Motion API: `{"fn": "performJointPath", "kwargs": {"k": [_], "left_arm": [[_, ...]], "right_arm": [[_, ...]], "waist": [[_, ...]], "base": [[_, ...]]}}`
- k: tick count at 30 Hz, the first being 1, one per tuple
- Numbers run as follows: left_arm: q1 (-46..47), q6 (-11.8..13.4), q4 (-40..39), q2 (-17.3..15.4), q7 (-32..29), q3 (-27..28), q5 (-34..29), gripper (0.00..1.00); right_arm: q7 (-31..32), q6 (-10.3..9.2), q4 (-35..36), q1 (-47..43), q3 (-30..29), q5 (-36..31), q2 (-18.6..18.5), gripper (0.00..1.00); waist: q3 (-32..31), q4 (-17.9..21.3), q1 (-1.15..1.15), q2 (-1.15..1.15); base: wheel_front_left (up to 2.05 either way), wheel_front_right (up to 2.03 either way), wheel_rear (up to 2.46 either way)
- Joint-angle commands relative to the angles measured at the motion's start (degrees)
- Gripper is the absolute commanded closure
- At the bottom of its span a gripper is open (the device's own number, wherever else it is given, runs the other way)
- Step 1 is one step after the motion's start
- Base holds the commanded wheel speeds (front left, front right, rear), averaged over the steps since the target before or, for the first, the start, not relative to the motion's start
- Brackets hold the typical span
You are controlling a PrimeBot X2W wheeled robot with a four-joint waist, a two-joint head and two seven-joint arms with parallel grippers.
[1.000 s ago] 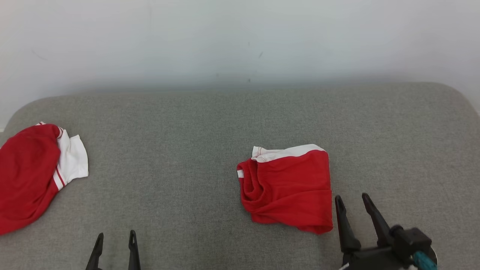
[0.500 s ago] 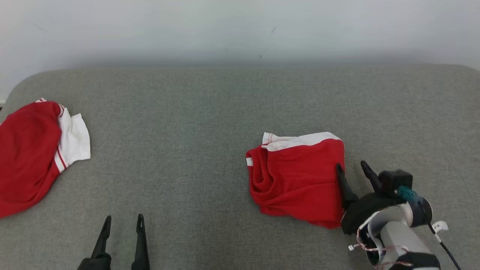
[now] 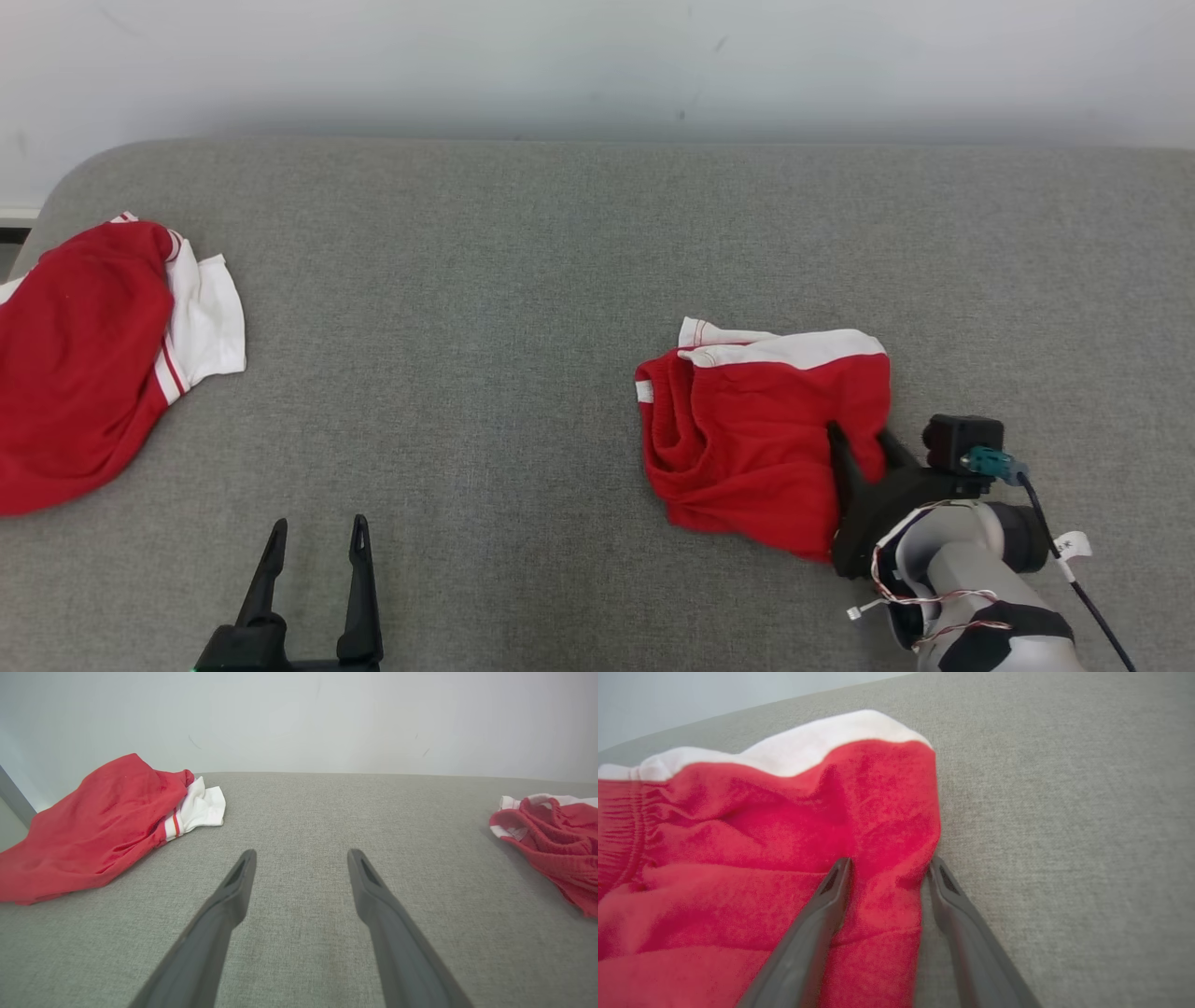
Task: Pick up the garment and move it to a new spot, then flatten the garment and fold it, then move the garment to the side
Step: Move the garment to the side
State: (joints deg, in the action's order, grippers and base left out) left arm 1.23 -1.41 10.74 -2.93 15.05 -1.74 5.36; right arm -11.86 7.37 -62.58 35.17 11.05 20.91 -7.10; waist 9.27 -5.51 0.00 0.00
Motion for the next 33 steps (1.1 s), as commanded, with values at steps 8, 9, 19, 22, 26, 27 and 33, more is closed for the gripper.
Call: {"fn": "performJointPath", "kwargs": {"k": [8, 9, 19, 22, 26, 27, 33], "left_arm": [[-0.45, 0.27, -0.33, 0.07, 0.18, -0.18, 0.60, 0.00], [-0.48, 0.11, -0.43, 0.07, 0.18, -0.19, 0.42, 0.00], [2.62, -0.94, -2.59, 0.07, 0.17, -1.09, -0.69, 0.00], [4.39, -1.38, -4.02, 0.07, 0.17, -1.65, -1.44, 0.00], [6.81, -1.85, -5.94, 0.07, 0.17, -1.85, -2.15, 0.00], [7.41, -2.15, -6.37, 0.06, 0.18, -1.98, -2.51, 0.00], [10.39, -3.01, -9.69, -0.28, 0.17, -2.34, -4.11, 0.00]], "right_arm": [[-0.81, 0.03, -0.48, 1.87, 8.08, 1.11, -4.15, 1.00], [-1.05, 0.04, -0.39, 2.61, 8.66, 1.25, -5.03, 1.00], [0.49, 0.04, 0.79, 11.85, 17.15, 1.94, -16.03, 1.00], [1.49, 0.04, 1.12, 15.14, 19.43, 2.36, -19.62, 1.00], [2.07, 0.04, 1.05, 20.15, 21.36, 2.75, -24.69, 1.00], [2.05, 0.04, 1.00, 21.33, 21.75, 2.84, -25.89, 1.00], [2.04, 0.04, 0.46, 28.20, 23.40, 3.50, -30.69, 1.00]], "waist": [[-0.03, 1.81, 0.00, 0.00], [0.12, 2.18, 0.00, 0.00], [4.83, 6.30, 0.00, 0.00], [7.39, 7.33, 0.00, 0.00], [10.77, 8.35, 0.00, 0.00], [11.68, 8.51, 0.00, 0.00], [16.86, 9.62, 0.00, 0.00]], "base": [[0.00, 0.00, 0.00], [0.00, 0.00, 0.00], [0.00, 0.00, 0.00], [0.00, 0.00, 0.00], [0.00, 0.00, 0.00], [0.00, 0.00, 0.00], [0.00, 0.00, 0.00]]}}
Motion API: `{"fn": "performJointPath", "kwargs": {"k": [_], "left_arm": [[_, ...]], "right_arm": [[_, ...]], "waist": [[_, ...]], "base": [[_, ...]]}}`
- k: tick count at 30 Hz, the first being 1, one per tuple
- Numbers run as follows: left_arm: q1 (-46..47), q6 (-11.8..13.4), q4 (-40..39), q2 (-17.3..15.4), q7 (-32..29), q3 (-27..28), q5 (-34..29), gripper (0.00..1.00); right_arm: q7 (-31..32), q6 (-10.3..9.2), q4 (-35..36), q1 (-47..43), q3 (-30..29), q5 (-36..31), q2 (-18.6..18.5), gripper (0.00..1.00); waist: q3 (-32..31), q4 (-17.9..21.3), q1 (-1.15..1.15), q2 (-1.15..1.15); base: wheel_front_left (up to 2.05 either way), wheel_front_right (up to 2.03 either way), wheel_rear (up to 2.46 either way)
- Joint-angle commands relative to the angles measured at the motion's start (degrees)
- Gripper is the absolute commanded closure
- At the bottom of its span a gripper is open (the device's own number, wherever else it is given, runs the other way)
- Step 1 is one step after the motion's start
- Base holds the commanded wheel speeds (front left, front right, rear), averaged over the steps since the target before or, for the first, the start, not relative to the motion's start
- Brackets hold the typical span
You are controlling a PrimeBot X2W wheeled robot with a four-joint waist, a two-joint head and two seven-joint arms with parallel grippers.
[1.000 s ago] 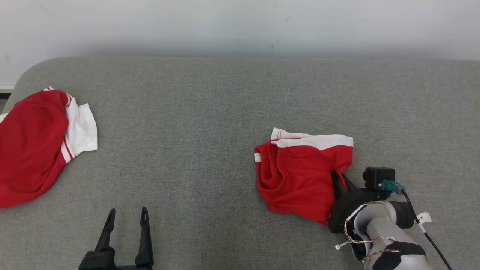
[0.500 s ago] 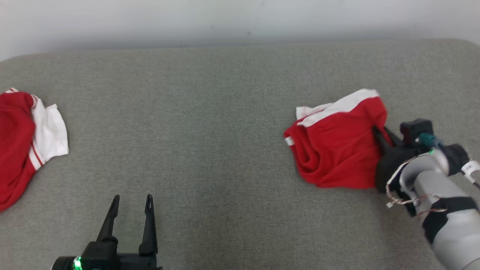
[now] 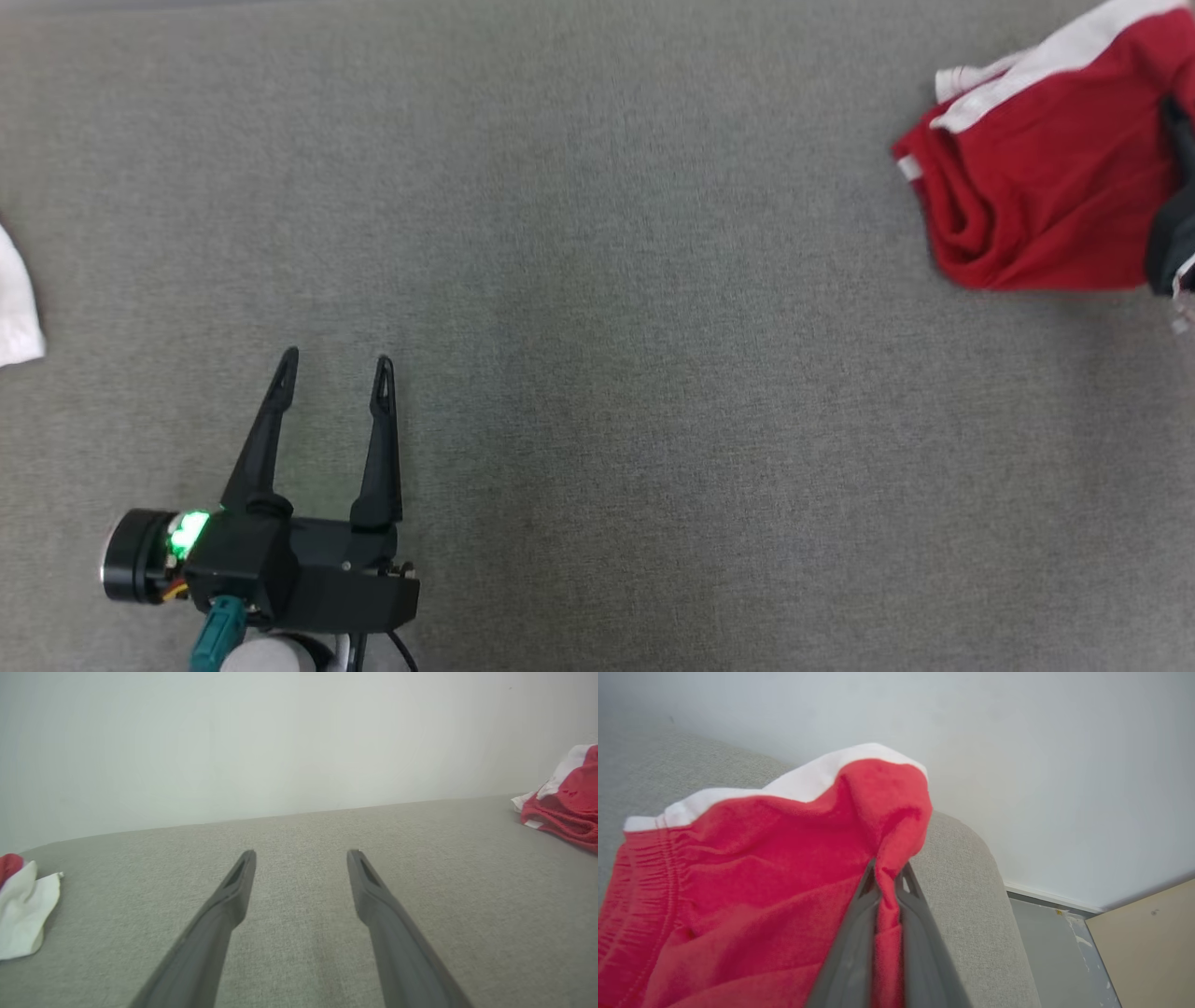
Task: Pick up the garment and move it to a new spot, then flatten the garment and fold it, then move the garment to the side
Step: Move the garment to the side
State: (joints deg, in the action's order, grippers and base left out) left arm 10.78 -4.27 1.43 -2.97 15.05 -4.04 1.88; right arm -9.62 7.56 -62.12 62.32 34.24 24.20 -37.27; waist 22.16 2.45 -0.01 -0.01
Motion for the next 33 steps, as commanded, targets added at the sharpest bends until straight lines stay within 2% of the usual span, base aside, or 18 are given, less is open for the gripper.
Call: {"fn": "performJointPath", "kwargs": {"k": [1, 15, 21, 22, 23, 24, 25, 33], "left_arm": [[1.29, -0.13, -0.96, -0.30, 0.18, 0.01, -0.68, 0.00], [4.77, -0.23, -10.26, -1.82, 0.18, -0.60, -2.26, 0.00], [4.67, 0.50, -12.11, -2.46, 0.18, -0.20, -2.25, 0.00], [4.62, 0.66, -12.31, -2.52, 0.18, -0.16, -2.24, 0.00], [4.57, 0.73, -12.46, -2.57, 0.18, -0.12, -2.24, 0.00], [4.46, 0.79, -12.54, -2.64, 0.18, -0.12, -2.26, 0.00], [4.33, 0.99, -12.59, -2.71, 0.18, -0.09, -2.25, 0.00], [2.67, 1.80, -10.85, -2.30, 0.18, 0.07, -1.05, 0.00]], "right_arm": [[-0.07, -0.16, -0.15, 2.07, 0.45, 0.14, -1.13, 1.00], [-0.50, -0.16, -2.67, 13.10, 1.83, -1.85, -7.37, 1.00], [-0.14, -0.16, -4.79, 15.55, 2.50, -2.98, -7.28, 1.00], [-0.51, -0.16, -5.04, 16.03, 2.43, -3.20, -7.20, 0.96], [-1.11, -0.16, -5.25, 16.72, 2.22, -3.53, -7.24, 0.74], [-1.79, -0.16, -5.47, 17.31, 2.03, -4.06, -7.25, 0.19], [-2.06, -0.16, -5.96, 17.63, 1.95, -4.52, -6.99, 0.00], [-4.49, -0.16, -7.90, 18.84, 0.71, -7.91, -5.70, 0.00]], "waist": [[4.83, 1.87, 0.01, 0.01], [12.69, 3.29, 0.01, 0.01], [13.64, 3.51, 0.01, 0.01], [13.76, 3.57, 0.01, 0.01], [13.88, 3.65, 0.01, 0.01], [13.95, 3.72, 0.01, 0.01], [13.96, 3.78, 0.01, 0.01], [10.51, 3.97, 0.01, 0.01]], "base": [[0.00, 0.00, 0.00], [0.00, 0.00, 0.00], [0.00, 0.00, 0.00], [0.00, 0.00, 0.00], [0.00, 0.00, 0.00], [0.00, 0.00, 0.00], [0.00, 0.00, 0.00], [0.00, 0.00, 0.00]]}}
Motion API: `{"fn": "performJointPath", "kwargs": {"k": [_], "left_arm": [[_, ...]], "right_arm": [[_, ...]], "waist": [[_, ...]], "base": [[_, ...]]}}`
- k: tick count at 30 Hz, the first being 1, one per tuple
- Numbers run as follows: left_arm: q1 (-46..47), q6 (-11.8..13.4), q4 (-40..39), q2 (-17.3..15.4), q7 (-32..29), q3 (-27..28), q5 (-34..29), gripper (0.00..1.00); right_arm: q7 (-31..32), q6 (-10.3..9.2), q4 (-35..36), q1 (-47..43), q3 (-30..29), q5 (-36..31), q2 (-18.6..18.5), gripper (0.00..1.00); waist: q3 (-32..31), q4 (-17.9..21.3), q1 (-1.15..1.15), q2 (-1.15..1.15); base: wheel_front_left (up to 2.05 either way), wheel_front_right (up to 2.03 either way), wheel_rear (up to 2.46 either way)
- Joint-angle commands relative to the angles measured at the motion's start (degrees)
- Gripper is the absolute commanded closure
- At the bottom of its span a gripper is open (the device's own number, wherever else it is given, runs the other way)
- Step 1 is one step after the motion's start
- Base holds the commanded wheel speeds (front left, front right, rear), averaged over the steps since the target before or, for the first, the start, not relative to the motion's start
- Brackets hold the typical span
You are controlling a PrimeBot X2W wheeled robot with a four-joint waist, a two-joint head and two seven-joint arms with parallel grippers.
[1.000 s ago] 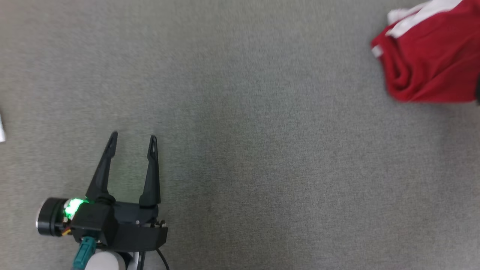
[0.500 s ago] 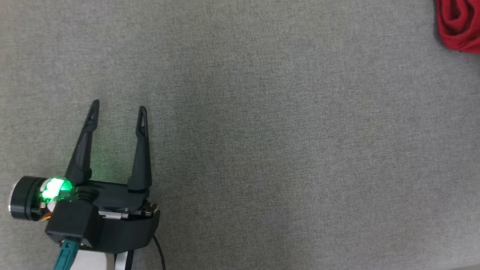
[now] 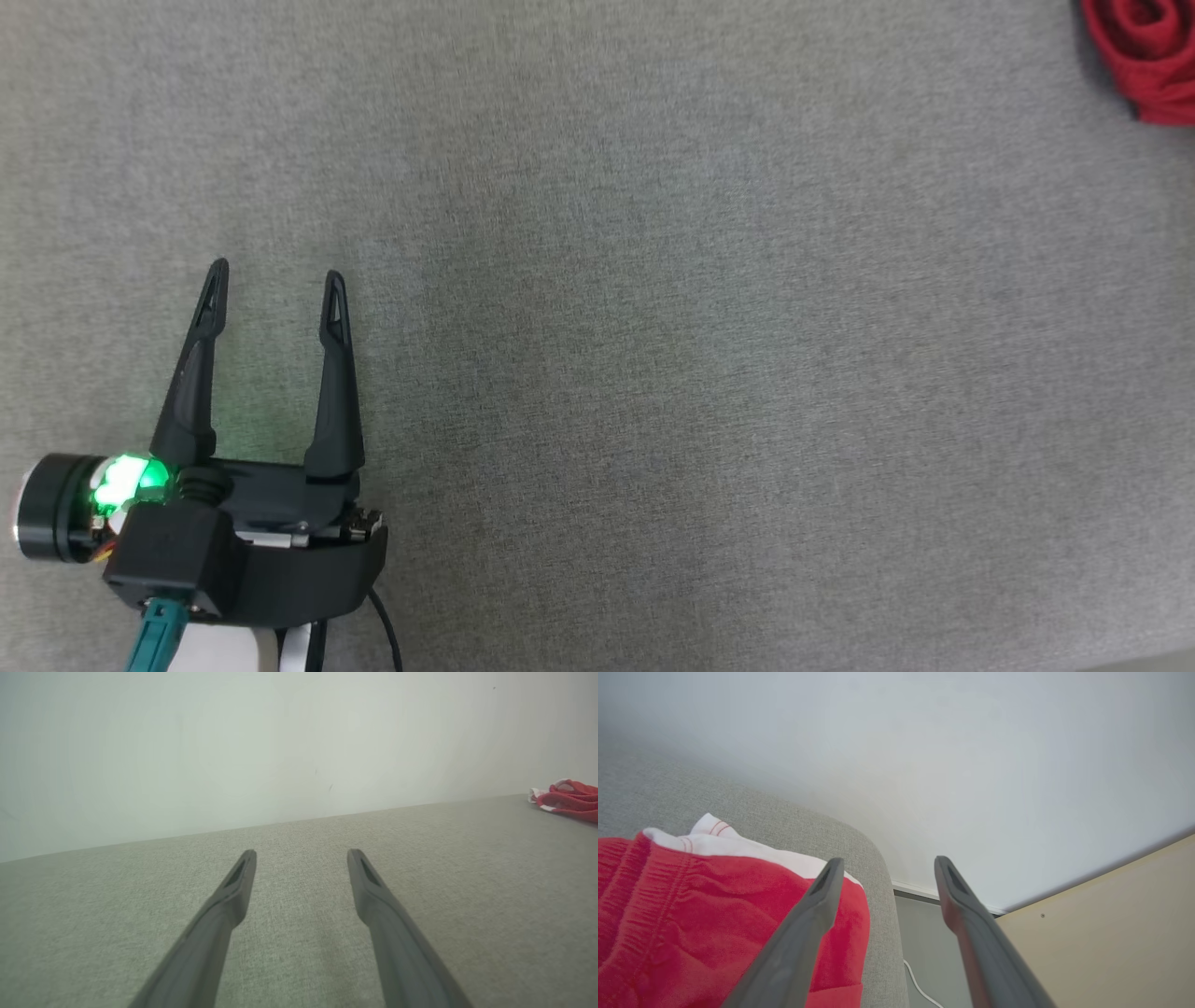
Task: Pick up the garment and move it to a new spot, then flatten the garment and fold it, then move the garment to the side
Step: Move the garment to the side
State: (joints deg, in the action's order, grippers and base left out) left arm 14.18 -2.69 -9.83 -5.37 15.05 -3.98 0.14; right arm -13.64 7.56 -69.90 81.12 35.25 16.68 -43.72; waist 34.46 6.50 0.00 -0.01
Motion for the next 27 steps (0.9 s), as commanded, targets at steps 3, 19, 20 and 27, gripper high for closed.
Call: {"fn": "performJointPath", "kwargs": {"k": [3, 19, 20, 27], "left_arm": [[-1.82, 0.50, 1.59, 0.52, 0.18, 0.36, 1.40, 0.00], [-10.62, 0.83, 8.87, 2.22, 0.18, 3.53, 3.79, 0.00], [-10.88, 0.77, 9.27, 2.25, 0.18, 3.80, 4.04, 0.00], [-13.24, 0.39, 11.40, 2.49, 0.18, 3.59, 4.19, 0.00]], "right_arm": [[-1.27, -0.16, 1.98, -0.56, -1.44, -0.19, 1.63, 0.00], [-1.47, -0.16, 34.10, -31.05, -22.15, 2.19, 9.24, 0.00], [-1.48, -0.16, 36.34, -33.69, -23.74, 1.82, 10.51, 0.00], [-1.48, -0.16, 49.63, -53.16, -34.06, -2.20, 20.63, 0.00]], "waist": [[-4.94, -0.47, 0.00, 0.01], [-21.17, -5.01, 0.00, 0.01], [-21.86, -5.30, 0.00, 0.01], [-25.86, -7.09, 0.00, 0.01]], "base": [[0.00, 0.00, 0.00], [0.00, 0.00, 0.00], [0.00, 0.00, 0.00], [0.00, 0.00, 0.00]]}}
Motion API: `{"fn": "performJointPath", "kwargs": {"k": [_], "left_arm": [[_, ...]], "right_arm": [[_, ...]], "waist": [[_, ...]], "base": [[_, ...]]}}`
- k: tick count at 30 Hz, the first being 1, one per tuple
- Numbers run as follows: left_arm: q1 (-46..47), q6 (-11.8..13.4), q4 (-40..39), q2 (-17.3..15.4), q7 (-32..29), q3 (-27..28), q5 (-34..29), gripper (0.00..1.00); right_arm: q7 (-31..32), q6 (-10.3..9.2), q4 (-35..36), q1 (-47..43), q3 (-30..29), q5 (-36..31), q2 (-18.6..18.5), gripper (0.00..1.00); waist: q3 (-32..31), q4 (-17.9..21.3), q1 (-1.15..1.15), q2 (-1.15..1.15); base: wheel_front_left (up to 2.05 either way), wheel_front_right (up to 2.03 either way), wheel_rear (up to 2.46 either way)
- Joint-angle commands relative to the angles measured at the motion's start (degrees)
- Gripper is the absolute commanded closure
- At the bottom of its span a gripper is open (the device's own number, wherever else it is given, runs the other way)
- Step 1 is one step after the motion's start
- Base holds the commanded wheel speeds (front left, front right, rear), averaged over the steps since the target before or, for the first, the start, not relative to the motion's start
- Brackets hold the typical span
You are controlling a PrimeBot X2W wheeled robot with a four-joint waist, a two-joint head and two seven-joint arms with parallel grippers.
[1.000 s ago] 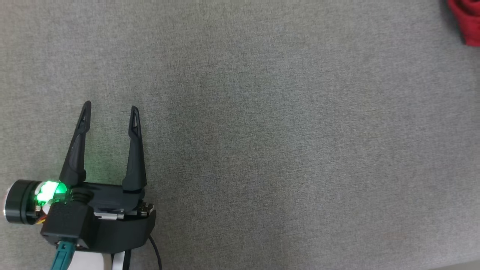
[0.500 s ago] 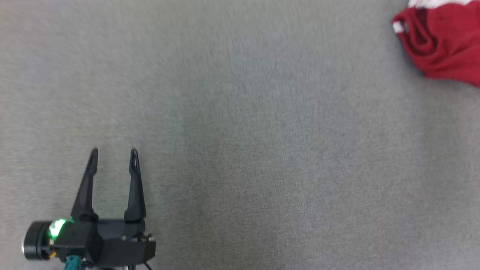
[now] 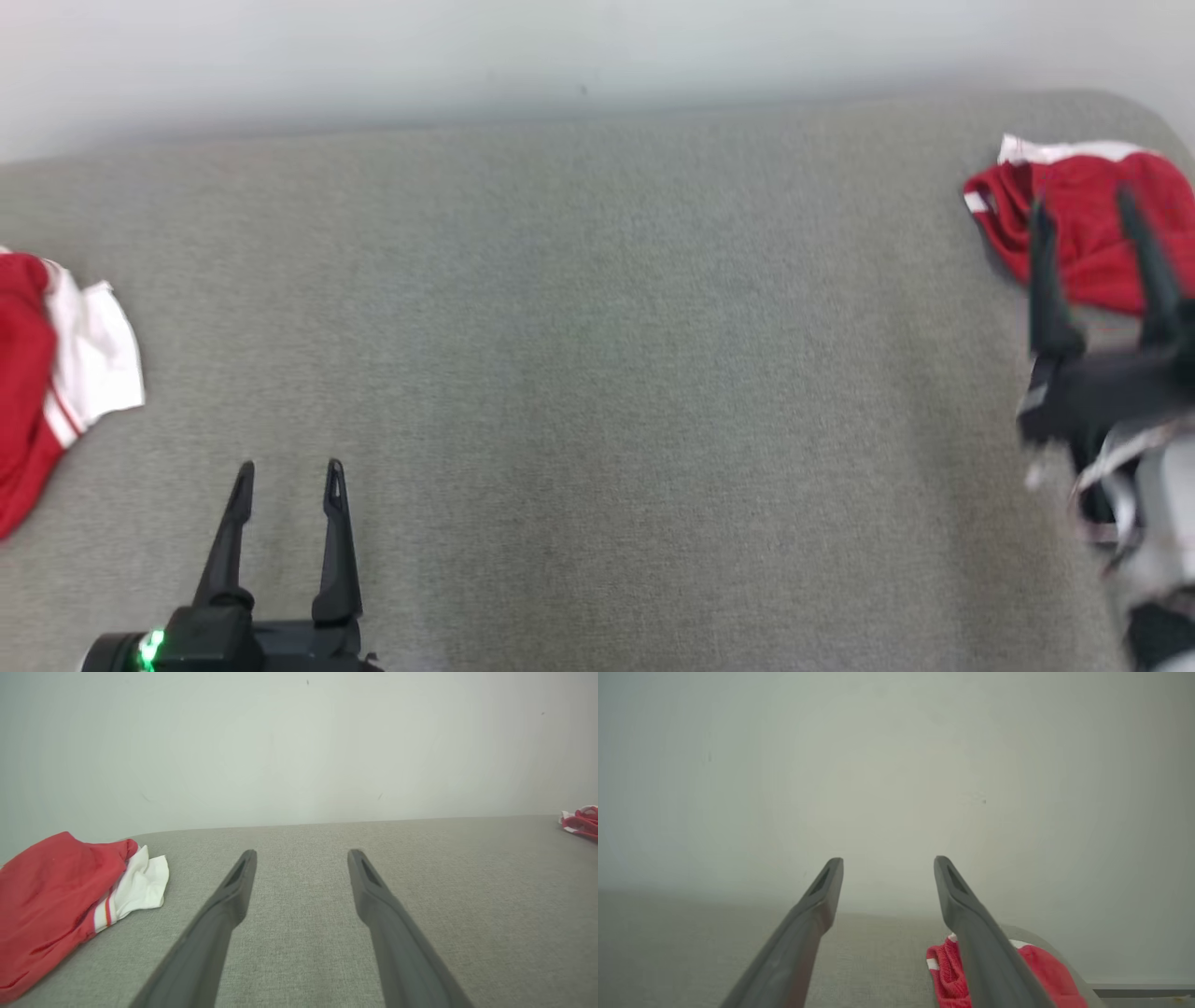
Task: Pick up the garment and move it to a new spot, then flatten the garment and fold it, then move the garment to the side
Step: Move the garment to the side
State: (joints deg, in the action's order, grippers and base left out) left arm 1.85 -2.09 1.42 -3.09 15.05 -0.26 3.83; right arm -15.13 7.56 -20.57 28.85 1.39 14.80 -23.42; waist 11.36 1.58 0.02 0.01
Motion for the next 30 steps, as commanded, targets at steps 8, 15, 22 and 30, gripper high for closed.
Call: {"fn": "performJointPath", "kwargs": {"k": [8, 15, 22, 30], "left_arm": [[-2.37, 0.27, 1.67, 0.23, 0.18, -0.67, 1.21, 0.00], [-4.19, 0.22, 3.85, 0.24, 0.18, -1.22, 1.83, 0.00], [-6.11, 0.34, 5.95, 0.23, 0.18, -2.14, 2.52, 0.00], [-6.69, 0.26, 7.33, 0.24, 0.18, -2.18, 2.65, 0.00]], "right_arm": [[0.01, -0.15, 11.40, -18.49, -6.55, -2.08, 10.90, 0.00], [0.01, -0.15, 12.67, -27.83, -5.39, -4.20, 16.23, 0.00], [0.01, -0.15, 13.37, -33.87, -4.00, -6.32, 19.57, 0.00], [0.01, -0.15, 13.57, -36.10, -3.56, -6.49, 20.56, 0.00]], "waist": [[-4.98, -2.95, -0.02, -0.01], [-7.76, -3.05, -0.02, -0.01], [-10.59, -2.93, -0.02, -0.01], [-11.26, -2.90, -0.02, -0.01]], "base": [[0.00, 0.00, 0.00], [0.00, 0.00, 0.00], [0.00, 0.00, 0.00], [0.00, 0.00, 0.00]]}}
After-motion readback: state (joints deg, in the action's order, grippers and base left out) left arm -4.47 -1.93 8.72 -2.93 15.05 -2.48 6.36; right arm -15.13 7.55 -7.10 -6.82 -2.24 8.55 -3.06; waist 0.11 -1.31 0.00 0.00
